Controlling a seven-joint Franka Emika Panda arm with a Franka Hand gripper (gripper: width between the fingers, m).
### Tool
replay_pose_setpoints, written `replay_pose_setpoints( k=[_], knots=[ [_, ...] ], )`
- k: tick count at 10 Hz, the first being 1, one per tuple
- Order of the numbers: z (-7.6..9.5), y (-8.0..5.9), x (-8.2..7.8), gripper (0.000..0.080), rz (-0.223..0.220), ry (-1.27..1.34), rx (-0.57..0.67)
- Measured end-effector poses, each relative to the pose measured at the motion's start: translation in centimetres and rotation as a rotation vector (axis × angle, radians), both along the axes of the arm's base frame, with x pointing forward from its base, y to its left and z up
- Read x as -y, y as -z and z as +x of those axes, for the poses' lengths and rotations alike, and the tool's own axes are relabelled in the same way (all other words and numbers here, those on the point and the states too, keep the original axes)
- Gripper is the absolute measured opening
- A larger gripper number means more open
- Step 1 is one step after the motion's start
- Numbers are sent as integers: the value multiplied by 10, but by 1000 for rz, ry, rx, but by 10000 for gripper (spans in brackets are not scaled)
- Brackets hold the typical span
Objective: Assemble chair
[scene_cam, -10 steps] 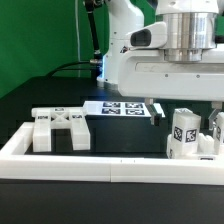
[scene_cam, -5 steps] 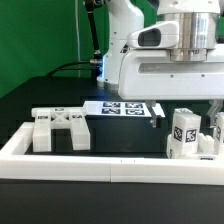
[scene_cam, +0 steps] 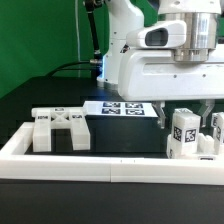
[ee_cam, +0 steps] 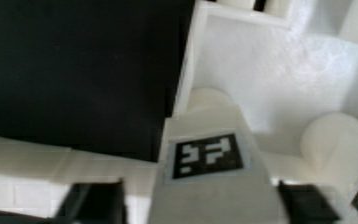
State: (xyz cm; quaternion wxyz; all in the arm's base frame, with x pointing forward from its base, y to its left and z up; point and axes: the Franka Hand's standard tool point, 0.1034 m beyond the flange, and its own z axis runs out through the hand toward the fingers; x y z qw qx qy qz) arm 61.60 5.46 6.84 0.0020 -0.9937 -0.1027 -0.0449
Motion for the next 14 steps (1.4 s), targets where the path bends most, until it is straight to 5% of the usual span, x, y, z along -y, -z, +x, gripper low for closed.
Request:
replay_pose_setpoints(
  k=[1, 4, 14],
  knots=[
    [0, 0, 0, 288, 0, 1, 0],
    [0, 1, 0, 289, 9, 93, -2],
    [2, 2, -6, 291, 115, 1111, -25]
  ],
)
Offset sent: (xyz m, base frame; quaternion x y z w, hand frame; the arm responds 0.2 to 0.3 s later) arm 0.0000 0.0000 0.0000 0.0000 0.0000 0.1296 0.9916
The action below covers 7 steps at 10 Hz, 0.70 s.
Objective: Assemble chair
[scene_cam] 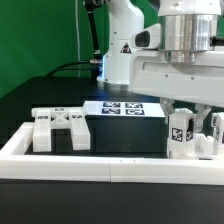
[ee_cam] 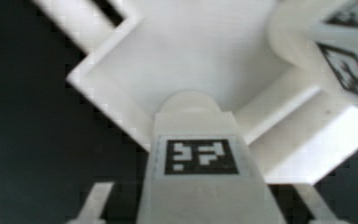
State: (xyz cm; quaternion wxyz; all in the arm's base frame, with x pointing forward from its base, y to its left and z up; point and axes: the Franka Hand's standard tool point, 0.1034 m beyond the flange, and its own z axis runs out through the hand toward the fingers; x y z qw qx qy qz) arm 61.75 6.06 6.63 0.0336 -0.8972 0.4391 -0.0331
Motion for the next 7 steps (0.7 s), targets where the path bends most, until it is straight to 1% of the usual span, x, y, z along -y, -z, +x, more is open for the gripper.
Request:
replay_pose_setpoints(
  k=[3, 4, 5, 6, 7],
  knots=[
    [0, 0, -3, 291, 22, 193, -6],
    [0, 0, -3, 291, 21, 189, -6],
    [0, 0, -3, 395, 21, 186, -6],
    [0, 0, -3, 532, 21, 179, -6],
    [1, -1, 0, 614, 10, 57, 1]
  ],
)
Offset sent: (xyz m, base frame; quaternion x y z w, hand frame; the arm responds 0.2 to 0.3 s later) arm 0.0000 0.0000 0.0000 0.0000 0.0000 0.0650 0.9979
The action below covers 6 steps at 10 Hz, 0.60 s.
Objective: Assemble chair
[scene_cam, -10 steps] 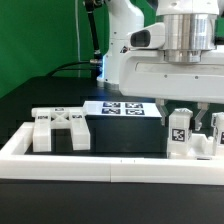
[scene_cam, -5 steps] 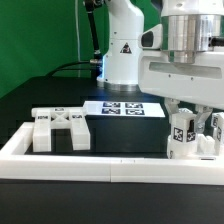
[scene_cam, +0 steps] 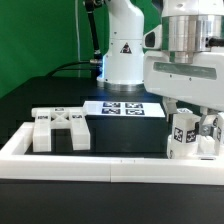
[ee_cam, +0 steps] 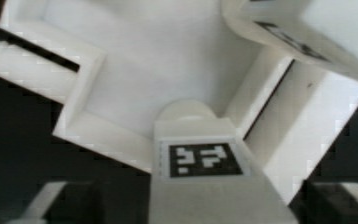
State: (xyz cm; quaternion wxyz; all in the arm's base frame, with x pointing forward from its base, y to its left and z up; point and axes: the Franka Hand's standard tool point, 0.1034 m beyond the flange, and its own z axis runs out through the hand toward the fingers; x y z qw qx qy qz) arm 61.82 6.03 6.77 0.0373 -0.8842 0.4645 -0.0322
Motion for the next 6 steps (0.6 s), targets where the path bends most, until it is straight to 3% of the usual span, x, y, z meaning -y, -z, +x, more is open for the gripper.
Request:
replay_pose_setpoints(
  k=[6],
  knots=[
    [1, -2, 1, 649, -66, -629, 25]
  ],
)
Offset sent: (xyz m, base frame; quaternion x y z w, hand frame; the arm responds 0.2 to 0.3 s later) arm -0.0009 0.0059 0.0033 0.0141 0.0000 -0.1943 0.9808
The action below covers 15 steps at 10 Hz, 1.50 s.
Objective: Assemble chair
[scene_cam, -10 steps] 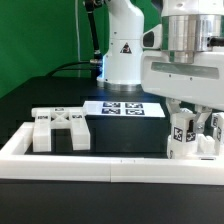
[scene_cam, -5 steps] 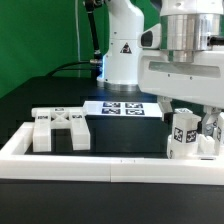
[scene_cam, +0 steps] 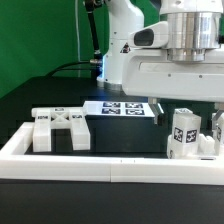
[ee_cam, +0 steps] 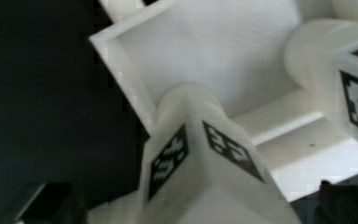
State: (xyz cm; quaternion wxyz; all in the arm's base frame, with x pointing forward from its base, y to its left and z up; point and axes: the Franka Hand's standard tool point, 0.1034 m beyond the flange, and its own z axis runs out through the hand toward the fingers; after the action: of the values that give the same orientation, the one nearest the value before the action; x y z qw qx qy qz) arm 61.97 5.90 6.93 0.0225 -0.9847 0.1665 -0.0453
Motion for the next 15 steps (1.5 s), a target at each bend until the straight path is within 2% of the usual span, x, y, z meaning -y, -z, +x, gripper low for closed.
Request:
replay_pose_setpoints(
  k=[6, 8, 9, 10, 11, 12, 15],
  knots=[
    [0, 0, -1, 649, -58, -431, 9],
    [0, 0, 0, 649, -60, -448, 9],
    [0, 1, 0, 522, -60, -444, 8],
    [0, 1, 0, 522, -58, -430, 7],
    [0, 1, 0, 383, -57, -419, 7],
    [0, 1, 0, 287, -57, -411, 7],
    [0, 1, 3, 288, -34, -216, 7]
  ],
)
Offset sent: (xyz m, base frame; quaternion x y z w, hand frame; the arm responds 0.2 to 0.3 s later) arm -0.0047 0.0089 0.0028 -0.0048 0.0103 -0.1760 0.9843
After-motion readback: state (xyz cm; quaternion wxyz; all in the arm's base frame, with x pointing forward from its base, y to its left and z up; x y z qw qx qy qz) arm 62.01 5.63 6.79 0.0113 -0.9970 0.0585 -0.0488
